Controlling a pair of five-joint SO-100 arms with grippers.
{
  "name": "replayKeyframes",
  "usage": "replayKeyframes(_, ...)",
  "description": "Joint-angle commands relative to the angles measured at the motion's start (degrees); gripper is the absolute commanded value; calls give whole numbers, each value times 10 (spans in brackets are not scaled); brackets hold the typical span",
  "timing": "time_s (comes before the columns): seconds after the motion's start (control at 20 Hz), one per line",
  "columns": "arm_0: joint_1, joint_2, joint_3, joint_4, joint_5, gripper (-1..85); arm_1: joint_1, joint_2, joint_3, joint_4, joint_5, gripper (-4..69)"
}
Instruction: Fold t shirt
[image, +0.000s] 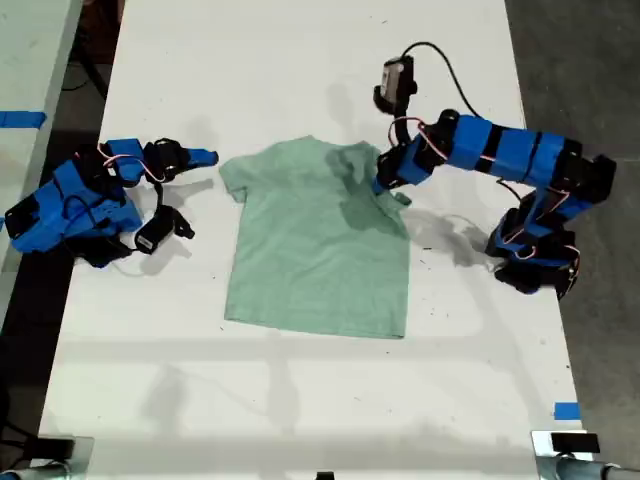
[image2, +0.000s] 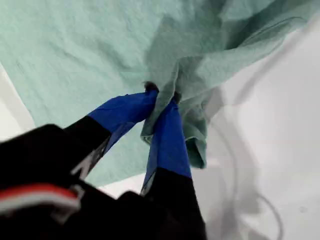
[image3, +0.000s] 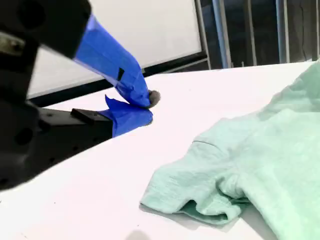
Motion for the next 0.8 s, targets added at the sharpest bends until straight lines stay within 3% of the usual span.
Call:
replayKeyframes(0.0,-4,4,20,-8,-4,-3,-61,-100,-113,-37,17,12)
replayKeyframes(0.15,-3,4,20,-8,-4,-3,-103,-264,-276,-14,17,12)
replayKeyframes(0.2,-2,4,20,-8,-4,-3,-111,-318,-348,18,15,50)
replayKeyframes(0.3,-2,4,20,-8,-4,-3,-107,-345,-405,59,11,241)
replayKeyframes(0.4,-2,4,20,-7,-4,-3,-78,-273,-374,91,10,326)
replayKeyframes(0.65,-2,4,20,-7,-4,-3,-10,-18,-228,179,9,306)
replayKeyframes(0.7,-2,4,20,-7,-4,-3,-3,50,-154,169,11,262)
replayKeyframes(0.75,-2,4,20,-7,-4,-3,4,131,-63,144,10,135)
